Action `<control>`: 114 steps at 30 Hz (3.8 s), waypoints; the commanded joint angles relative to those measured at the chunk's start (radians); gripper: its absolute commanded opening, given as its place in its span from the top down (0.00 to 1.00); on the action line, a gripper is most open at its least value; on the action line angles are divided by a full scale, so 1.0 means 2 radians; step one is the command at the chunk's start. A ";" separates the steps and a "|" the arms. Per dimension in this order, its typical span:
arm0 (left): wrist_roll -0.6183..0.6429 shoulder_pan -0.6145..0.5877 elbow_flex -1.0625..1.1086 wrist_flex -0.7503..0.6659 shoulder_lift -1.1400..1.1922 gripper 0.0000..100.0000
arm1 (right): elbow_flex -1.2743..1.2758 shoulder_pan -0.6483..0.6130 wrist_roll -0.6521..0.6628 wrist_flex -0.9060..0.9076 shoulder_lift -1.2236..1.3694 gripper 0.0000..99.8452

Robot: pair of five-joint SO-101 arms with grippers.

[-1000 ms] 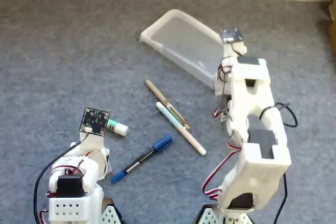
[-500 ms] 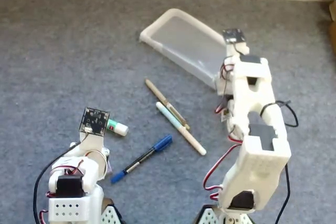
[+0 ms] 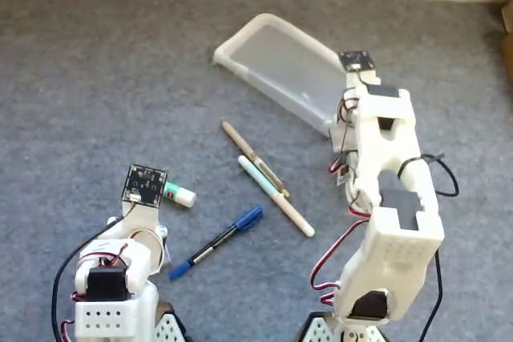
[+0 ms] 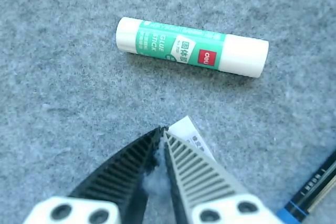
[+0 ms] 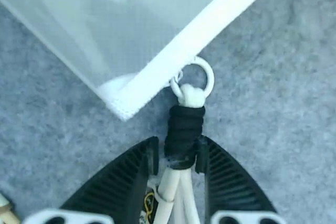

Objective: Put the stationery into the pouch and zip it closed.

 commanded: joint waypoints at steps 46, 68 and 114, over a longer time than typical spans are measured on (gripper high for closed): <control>0.003 -0.007 0.010 0.002 -0.003 0.99 | -0.103 0.009 0.002 0.034 0.059 0.88; 0.003 -0.007 0.010 0.002 -0.003 0.99 | -0.098 0.009 0.005 -0.015 0.058 1.00; 0.003 -0.007 0.010 0.002 -0.003 0.99 | 0.285 -0.201 -0.002 0.025 -0.555 0.99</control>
